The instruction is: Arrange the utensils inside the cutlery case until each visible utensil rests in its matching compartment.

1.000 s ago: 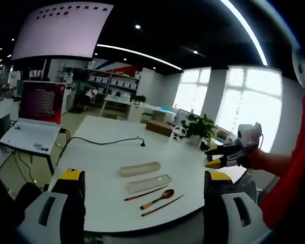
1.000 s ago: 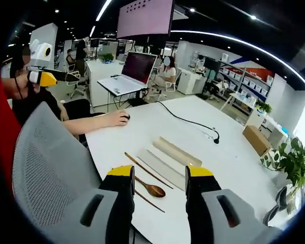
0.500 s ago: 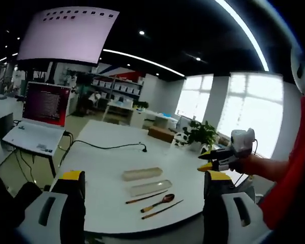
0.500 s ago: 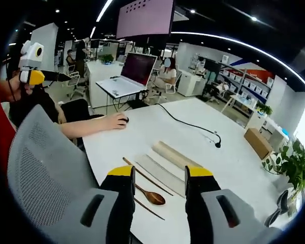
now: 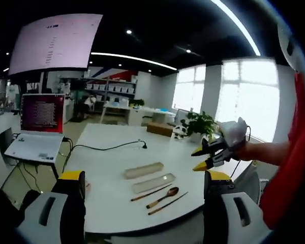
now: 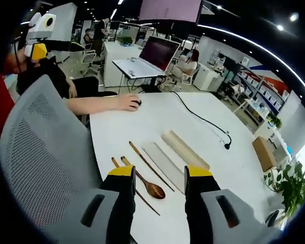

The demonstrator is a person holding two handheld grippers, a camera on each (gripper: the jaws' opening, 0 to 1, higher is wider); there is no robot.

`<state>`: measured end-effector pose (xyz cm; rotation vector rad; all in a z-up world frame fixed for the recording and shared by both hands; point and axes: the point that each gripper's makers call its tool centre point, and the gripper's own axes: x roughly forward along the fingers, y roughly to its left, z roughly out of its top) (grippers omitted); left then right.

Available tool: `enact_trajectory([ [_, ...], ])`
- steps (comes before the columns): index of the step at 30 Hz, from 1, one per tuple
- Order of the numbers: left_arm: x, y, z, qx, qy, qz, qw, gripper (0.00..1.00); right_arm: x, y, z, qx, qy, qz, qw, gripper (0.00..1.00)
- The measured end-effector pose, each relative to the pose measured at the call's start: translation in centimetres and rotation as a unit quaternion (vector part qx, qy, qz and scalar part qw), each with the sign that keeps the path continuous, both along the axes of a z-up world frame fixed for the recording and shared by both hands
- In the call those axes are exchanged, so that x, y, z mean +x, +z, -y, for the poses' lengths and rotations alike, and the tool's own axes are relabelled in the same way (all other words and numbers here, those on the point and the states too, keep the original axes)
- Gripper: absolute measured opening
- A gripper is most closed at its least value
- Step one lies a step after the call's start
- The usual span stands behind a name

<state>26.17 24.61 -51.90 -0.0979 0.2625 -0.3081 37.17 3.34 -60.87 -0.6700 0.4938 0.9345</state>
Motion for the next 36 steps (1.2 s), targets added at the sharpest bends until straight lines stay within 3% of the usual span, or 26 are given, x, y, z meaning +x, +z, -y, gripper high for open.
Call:
enact_trajectory([
  [4, -0.2, 0.2, -0.3, -0.006, 0.004, 0.002, 1.0000, 1.00, 0.0, -1.4, -0.4, -0.013, 0.017, -0.020, 0.9996, 0.35],
  [8, -0.3, -0.7, -1.1, 0.013, 0.017, -0.020, 0.9996, 0.95, -0.3, -3.1, -0.5, -0.041, 0.032, -0.031, 0.9982, 0.37],
  [17, -0.5, -0.3, -1.9, 0.007, 0.030, -0.018, 0.9994, 0.94, -0.7, -6.5, -1.0, -0.080, 0.076, -0.053, 0.9925, 0.36],
  [24, -1.2, -0.9, -2.6, 0.015, 0.045, -0.033, 0.9983, 0.88, -0.3, -6.4, -2.1, -0.095, 0.103, -0.033, 0.9896, 0.31],
  [29, -1.3, -0.5, -3.0, 0.018, 0.051, -0.024, 0.9983, 0.87, 0.1, -6.6, -2.4, -0.105, 0.114, -0.025, 0.9876, 0.28],
  [36, -1.2, -1.1, -2.7, 0.017, 0.047, -0.032, 0.9982, 0.87, 0.3, -8.6, -1.3, -0.118, 0.103, -0.065, 0.9855, 0.19],
])
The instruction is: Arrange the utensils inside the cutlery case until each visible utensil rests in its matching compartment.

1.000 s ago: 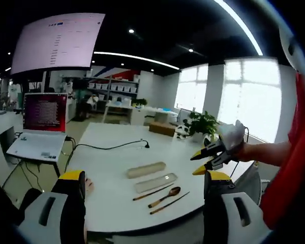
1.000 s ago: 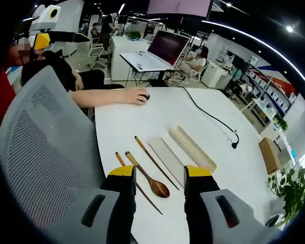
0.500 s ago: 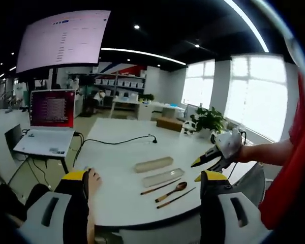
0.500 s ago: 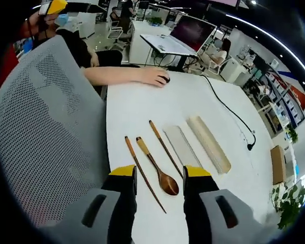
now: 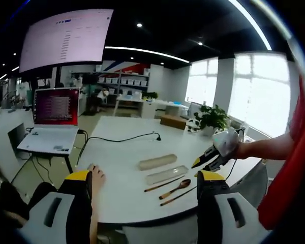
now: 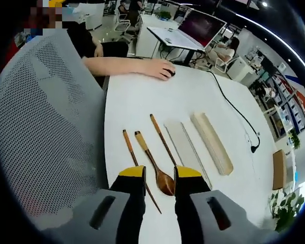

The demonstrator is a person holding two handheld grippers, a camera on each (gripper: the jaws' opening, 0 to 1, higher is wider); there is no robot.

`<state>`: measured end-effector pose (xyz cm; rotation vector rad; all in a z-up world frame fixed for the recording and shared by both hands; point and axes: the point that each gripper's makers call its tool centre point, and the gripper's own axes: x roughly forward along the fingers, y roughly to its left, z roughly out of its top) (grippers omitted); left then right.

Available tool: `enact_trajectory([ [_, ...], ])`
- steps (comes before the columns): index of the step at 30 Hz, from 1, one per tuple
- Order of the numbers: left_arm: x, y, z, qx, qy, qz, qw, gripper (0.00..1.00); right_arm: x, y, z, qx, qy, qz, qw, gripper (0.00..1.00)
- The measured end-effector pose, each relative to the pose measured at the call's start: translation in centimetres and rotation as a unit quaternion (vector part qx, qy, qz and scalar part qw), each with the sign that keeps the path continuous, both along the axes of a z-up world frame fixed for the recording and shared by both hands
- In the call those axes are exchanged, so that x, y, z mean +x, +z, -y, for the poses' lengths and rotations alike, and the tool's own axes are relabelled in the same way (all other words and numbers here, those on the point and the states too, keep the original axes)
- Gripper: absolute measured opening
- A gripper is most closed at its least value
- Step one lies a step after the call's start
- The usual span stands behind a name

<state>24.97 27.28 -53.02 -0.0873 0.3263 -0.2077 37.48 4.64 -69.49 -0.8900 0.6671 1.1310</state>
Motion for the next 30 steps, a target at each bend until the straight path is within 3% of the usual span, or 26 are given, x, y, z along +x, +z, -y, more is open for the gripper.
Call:
enact_trajectory([
  [7, 0.2, 0.4, 0.3, 0.001, -0.004, 0.008, 1.0000, 0.84, -0.3, -1.9, 0.0, -0.010, 0.008, -0.024, 0.9996, 0.20],
  [11, 0.5, 0.4, 0.4, 0.002, -0.010, 0.005, 0.9999, 0.84, -0.7, -4.2, -0.7, 0.004, -0.003, -0.067, 0.9977, 0.16],
  [14, 0.6, 0.6, 0.5, 0.006, -0.014, 0.007, 0.9999, 0.84, -1.4, -5.3, -0.7, -0.019, 0.002, -0.078, 0.9968, 0.15],
  [17, 0.6, 0.5, 0.4, 0.009, -0.015, 0.006, 0.9998, 0.84, -1.7, -5.5, -2.1, 0.028, -0.033, -0.129, 0.9907, 0.16],
  [19, 0.7, 0.4, 0.3, 0.010, -0.015, 0.004, 0.9998, 0.84, -1.5, -5.5, -2.3, 0.030, -0.035, -0.129, 0.9906, 0.16],
  [24, 0.8, 0.4, 0.1, 0.014, -0.014, 0.004, 0.9998, 0.82, -1.8, -7.1, -2.0, -0.017, 0.002, -0.115, 0.9932, 0.16],
  [28, 1.1, 0.3, 0.3, 0.017, -0.022, 0.000, 0.9996, 0.82, -2.5, -9.9, -0.3, -0.109, 0.075, -0.089, 0.9873, 0.16],
  [30, 1.2, 0.3, 0.5, 0.022, -0.027, -0.001, 0.9994, 0.82, -3.0, -10.4, -0.7, -0.095, 0.073, -0.103, 0.9875, 0.16],
])
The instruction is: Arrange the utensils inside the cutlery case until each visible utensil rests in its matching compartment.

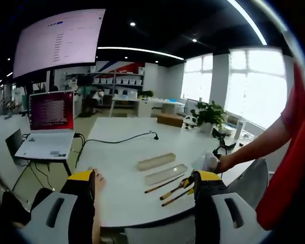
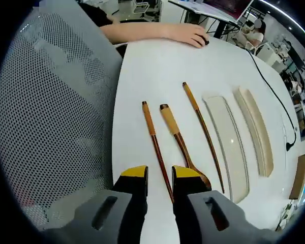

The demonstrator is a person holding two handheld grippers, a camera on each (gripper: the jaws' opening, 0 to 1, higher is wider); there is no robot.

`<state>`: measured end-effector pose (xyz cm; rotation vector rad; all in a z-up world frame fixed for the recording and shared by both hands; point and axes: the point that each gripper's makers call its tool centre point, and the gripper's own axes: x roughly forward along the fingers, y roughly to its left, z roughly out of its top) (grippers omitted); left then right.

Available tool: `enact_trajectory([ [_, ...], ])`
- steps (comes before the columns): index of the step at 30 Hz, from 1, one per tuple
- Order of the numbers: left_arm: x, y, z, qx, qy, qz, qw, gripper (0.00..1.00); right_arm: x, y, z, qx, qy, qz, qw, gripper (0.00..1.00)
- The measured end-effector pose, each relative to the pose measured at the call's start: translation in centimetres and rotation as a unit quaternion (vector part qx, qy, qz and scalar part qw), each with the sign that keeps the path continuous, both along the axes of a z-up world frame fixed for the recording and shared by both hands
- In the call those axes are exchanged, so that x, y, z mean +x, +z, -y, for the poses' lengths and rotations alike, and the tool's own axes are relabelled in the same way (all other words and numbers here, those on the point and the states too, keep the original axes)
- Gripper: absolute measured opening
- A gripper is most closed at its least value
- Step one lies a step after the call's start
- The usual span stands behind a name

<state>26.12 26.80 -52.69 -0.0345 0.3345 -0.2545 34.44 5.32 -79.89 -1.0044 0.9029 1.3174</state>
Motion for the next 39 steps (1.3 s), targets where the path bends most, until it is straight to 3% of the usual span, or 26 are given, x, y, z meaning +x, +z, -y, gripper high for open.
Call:
enact_trajectory([
  [2, 0.0, 0.0, 0.0, 0.001, 0.001, 0.000, 1.0000, 0.82, -0.3, 0.1, -0.7, 0.011, -0.018, -0.017, 0.9996, 0.17],
  [7, -0.3, -0.2, 0.1, -0.004, 0.007, -0.001, 1.0000, 0.82, 0.2, 0.1, -1.9, 0.021, -0.023, -0.019, 0.9993, 0.15],
  [17, -1.2, -0.8, -0.6, -0.007, 0.026, -0.010, 0.9996, 0.81, 0.6, -1.2, -2.5, -0.002, 0.005, -0.019, 0.9998, 0.13],
  [23, -1.5, -0.7, -1.0, -0.009, 0.036, -0.006, 0.9993, 0.81, 1.6, -2.0, -2.0, -0.052, 0.023, 0.005, 0.9984, 0.08],
  [26, -1.6, -0.9, -1.2, -0.010, 0.040, -0.010, 0.9991, 0.80, 1.2, -2.3, -2.3, -0.049, 0.013, -0.015, 0.9986, 0.10],
  [35, -1.6, -1.1, -1.6, -0.017, 0.050, -0.010, 0.9985, 0.80, 1.3, -2.3, -2.6, -0.059, -0.001, -0.035, 0.9976, 0.08],
  [39, -1.7, -1.3, -1.7, -0.035, 0.053, -0.012, 0.9979, 0.80, 1.1, -2.3, -2.6, -0.078, 0.050, -0.026, 0.9953, 0.07],
])
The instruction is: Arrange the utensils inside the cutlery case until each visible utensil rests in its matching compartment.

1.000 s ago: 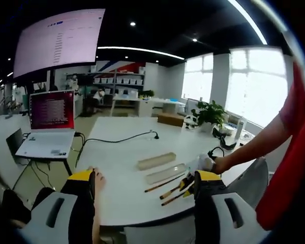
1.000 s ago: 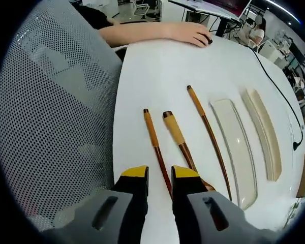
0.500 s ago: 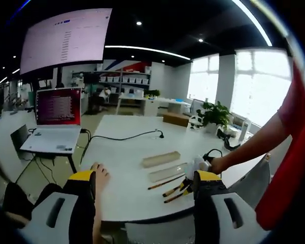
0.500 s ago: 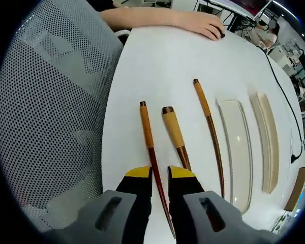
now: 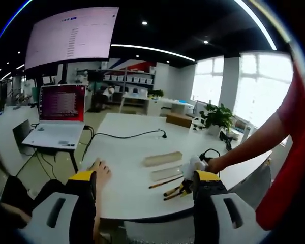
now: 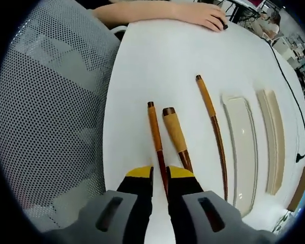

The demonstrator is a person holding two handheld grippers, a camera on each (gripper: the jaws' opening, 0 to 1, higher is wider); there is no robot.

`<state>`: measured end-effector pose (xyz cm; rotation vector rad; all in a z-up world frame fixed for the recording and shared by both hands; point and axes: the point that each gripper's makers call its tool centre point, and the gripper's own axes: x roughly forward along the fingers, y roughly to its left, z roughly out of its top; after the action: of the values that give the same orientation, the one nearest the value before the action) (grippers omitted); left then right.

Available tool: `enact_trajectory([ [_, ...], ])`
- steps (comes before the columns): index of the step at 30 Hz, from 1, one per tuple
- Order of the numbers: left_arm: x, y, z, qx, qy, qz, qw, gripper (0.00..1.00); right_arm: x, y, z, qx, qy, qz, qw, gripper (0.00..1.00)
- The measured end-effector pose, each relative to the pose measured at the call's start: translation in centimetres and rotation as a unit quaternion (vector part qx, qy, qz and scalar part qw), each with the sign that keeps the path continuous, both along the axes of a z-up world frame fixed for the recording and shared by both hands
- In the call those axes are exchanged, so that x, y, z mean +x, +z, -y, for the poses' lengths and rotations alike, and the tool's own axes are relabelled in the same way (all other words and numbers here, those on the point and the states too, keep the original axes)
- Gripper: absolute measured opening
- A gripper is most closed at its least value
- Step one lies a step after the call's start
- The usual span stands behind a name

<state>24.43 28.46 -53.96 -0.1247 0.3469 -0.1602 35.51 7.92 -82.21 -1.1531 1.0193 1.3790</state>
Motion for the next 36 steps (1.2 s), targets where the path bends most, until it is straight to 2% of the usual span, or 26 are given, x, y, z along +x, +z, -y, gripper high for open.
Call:
enact_trajectory([
  [2, 0.1, 0.1, -0.1, -0.003, -0.001, 0.001, 1.0000, 0.80, 0.2, -0.1, -0.2, 0.000, -0.030, -0.004, 0.9995, 0.03],
  [3, 0.1, 0.1, 0.0, 0.000, -0.001, 0.002, 1.0000, 0.80, 0.0, -0.1, 0.0, -0.005, -0.048, -0.019, 0.9987, 0.01],
  [6, 0.3, 0.2, -0.1, 0.005, -0.004, 0.003, 1.0000, 0.80, 0.1, -0.2, -0.4, 0.011, 0.031, -0.006, 0.9995, 0.01],
  [9, 0.5, 0.1, -0.1, 0.008, -0.007, 0.003, 0.9999, 0.79, 0.0, -0.3, -0.2, 0.003, 0.006, -0.012, 0.9999, 0.00],
  [12, 0.5, 0.2, -0.1, 0.014, -0.010, 0.003, 0.9999, 0.79, -0.1, -0.2, -0.2, 0.003, 0.016, -0.009, 0.9998, 0.00],
  [16, 0.7, 0.3, -0.3, 0.016, -0.010, 0.006, 0.9998, 0.79, -0.3, 0.2, 0.1, -0.003, 0.015, -0.020, 0.9997, 0.00],
  [19, 1.0, 0.1, -0.4, 0.014, -0.010, 0.005, 0.9998, 0.79, -0.2, 1.0, -0.1, 0.010, 0.016, -0.031, 0.9993, 0.00],
  [26, 1.3, 0.2, 0.1, 0.017, -0.019, 0.005, 0.9996, 0.79, 0.9, 2.9, -0.4, 0.022, 0.005, -0.039, 0.9990, 0.01],
  [31, 1.2, 0.0, -0.2, 0.017, -0.017, 0.003, 0.9997, 0.79, 1.3, 3.2, -0.2, 0.015, 0.015, -0.035, 0.9991, 0.01],
  [36, 1.1, -0.3, -0.6, 0.010, -0.013, 0.003, 0.9999, 0.79, 2.0, 3.6, 0.0, 0.011, 0.016, -0.045, 0.9988, 0.01],
])
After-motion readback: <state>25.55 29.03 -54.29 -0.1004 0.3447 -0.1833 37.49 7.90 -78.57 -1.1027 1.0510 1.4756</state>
